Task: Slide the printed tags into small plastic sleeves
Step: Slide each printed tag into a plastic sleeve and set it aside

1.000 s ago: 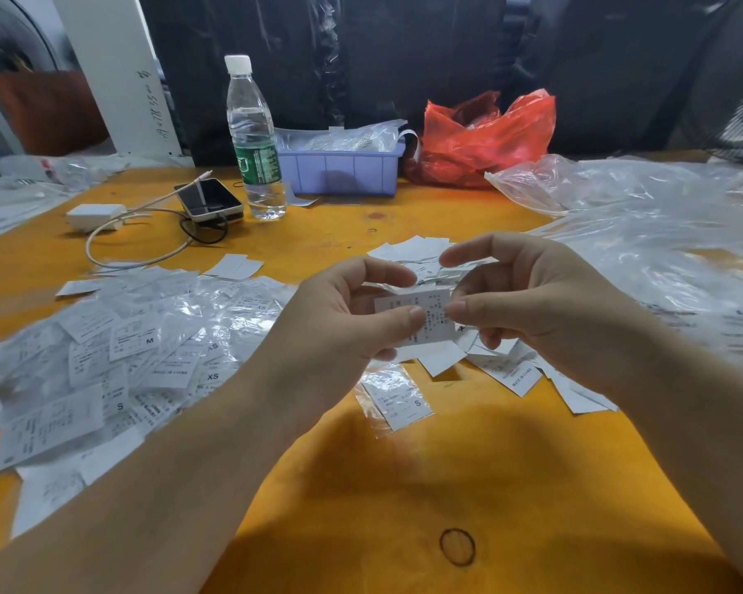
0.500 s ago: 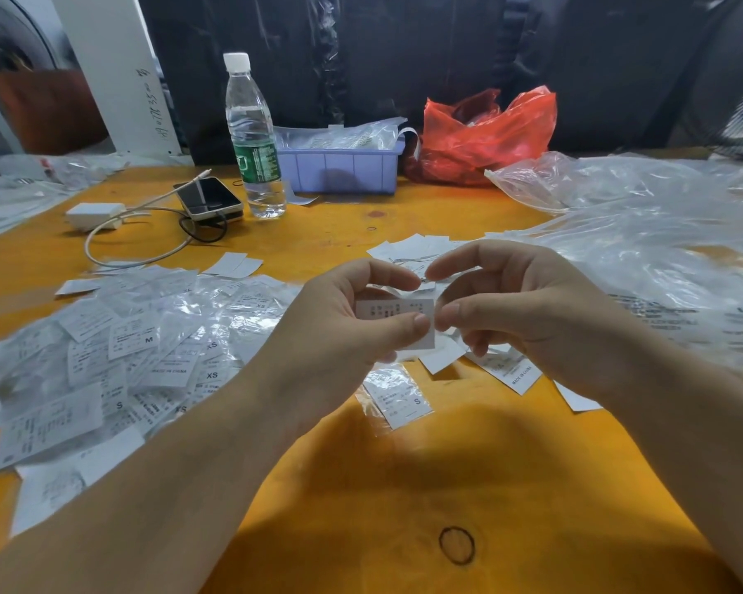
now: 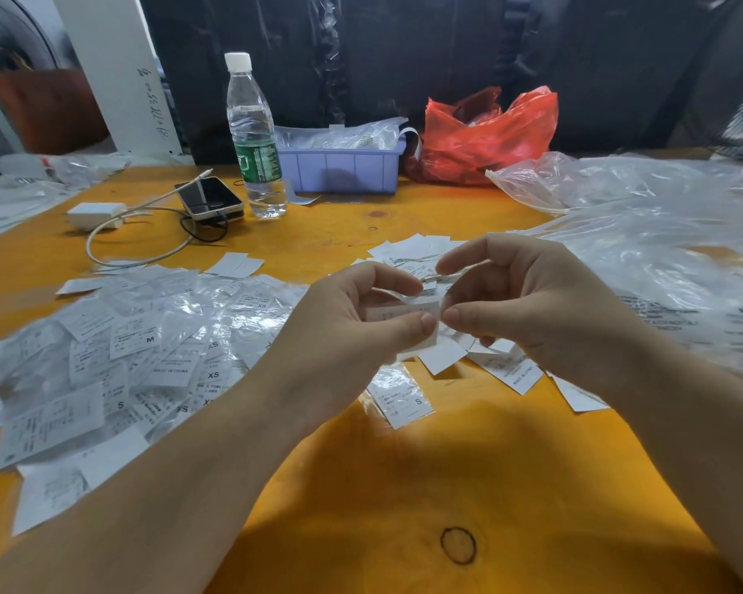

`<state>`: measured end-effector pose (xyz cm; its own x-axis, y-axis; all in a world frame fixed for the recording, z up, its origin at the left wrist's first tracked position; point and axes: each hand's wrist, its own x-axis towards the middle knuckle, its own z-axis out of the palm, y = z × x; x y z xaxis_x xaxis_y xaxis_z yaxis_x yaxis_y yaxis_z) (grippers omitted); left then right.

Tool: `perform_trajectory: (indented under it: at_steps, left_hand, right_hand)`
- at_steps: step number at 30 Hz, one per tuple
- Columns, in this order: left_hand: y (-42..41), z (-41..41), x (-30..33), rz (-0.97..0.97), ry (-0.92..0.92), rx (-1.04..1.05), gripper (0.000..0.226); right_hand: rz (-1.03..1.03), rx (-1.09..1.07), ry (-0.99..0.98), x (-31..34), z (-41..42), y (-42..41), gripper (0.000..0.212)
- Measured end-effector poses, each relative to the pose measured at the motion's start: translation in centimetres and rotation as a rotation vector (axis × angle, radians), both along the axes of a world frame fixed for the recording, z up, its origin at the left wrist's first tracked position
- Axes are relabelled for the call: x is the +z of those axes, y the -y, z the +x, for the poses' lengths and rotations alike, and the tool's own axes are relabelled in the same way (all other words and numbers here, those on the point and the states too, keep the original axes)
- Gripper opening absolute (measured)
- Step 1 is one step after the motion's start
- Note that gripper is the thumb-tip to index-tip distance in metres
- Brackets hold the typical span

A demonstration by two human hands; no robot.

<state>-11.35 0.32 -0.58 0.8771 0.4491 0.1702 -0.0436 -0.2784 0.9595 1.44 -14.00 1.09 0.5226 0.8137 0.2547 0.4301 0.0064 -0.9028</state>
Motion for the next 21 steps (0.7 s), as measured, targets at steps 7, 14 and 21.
perform_trajectory:
  at_steps: [7,14,21]
  left_hand:
    - [-0.4,0.3,-0.4,0.024,-0.042,0.103,0.014]
    - [-0.2,0.3,-0.6,0.091,-0.147,0.007,0.012]
    - [-1.3,0.1,0.5,0.066,-0.183,0.055,0.003]
  right_hand:
    - [-0.002,-0.072,0.171,0.7,0.2,0.6,0.028]
    - [0.011,-0.056,0.177,0.2,0.0,0.3,0.026]
    - [-0.106,-0.116,0.271,-0.5,0.8,0.2,0.019]
